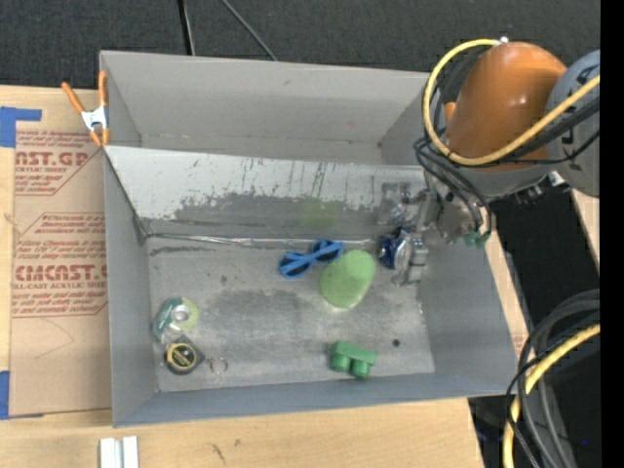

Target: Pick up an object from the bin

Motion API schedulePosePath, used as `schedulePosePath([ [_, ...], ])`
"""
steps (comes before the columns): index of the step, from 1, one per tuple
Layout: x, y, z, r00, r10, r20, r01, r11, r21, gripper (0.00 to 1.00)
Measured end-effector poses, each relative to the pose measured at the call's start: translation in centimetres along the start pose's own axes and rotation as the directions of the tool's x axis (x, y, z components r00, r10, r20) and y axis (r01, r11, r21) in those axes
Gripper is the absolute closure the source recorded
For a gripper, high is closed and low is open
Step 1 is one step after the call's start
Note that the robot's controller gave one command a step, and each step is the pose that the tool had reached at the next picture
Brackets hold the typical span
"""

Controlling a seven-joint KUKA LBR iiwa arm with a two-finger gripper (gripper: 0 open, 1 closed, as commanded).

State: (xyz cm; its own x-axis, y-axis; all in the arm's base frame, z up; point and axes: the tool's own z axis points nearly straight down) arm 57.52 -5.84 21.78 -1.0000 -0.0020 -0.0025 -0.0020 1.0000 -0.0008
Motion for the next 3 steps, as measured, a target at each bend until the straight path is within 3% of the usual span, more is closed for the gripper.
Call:
schedulePosePath([
  [1, -1.5, 4.7, 11.7, 0.993, -0.119, -0.007, 0.119, 0.993, -0.003, 0.0],
  [2, -0.9, 5.8, 14.8, 0.998, 0.056, -0.001, -0.056, 0.998, -0.002, 0.0],
  [3, -1.8, -0.5, 14.8, 0.994, -0.108, 0.001, 0.108, 0.994, 0.002, 0.0],
])
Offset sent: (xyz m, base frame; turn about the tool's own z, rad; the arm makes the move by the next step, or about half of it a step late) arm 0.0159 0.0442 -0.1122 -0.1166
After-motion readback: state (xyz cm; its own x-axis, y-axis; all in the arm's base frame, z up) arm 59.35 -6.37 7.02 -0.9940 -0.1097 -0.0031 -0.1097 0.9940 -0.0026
